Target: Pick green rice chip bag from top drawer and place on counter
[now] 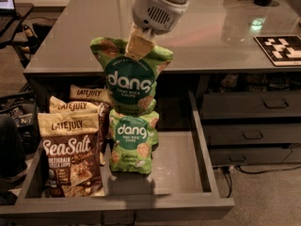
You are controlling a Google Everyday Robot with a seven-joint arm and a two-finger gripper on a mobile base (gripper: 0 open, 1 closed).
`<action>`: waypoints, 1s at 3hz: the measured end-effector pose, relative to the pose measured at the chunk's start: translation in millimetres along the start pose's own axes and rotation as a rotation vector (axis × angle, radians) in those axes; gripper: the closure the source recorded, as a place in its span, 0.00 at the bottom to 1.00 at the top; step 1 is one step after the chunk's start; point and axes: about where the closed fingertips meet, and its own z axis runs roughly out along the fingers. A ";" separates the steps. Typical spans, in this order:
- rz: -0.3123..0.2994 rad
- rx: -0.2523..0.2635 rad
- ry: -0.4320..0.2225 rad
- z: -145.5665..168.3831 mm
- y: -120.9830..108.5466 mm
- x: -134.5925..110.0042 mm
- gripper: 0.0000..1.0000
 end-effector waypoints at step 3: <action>-0.037 -0.008 -0.058 9.9 -56.8 -17.6 1.00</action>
Offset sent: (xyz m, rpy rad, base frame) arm 0.0718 0.0162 0.0120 0.0998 -0.0301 0.0527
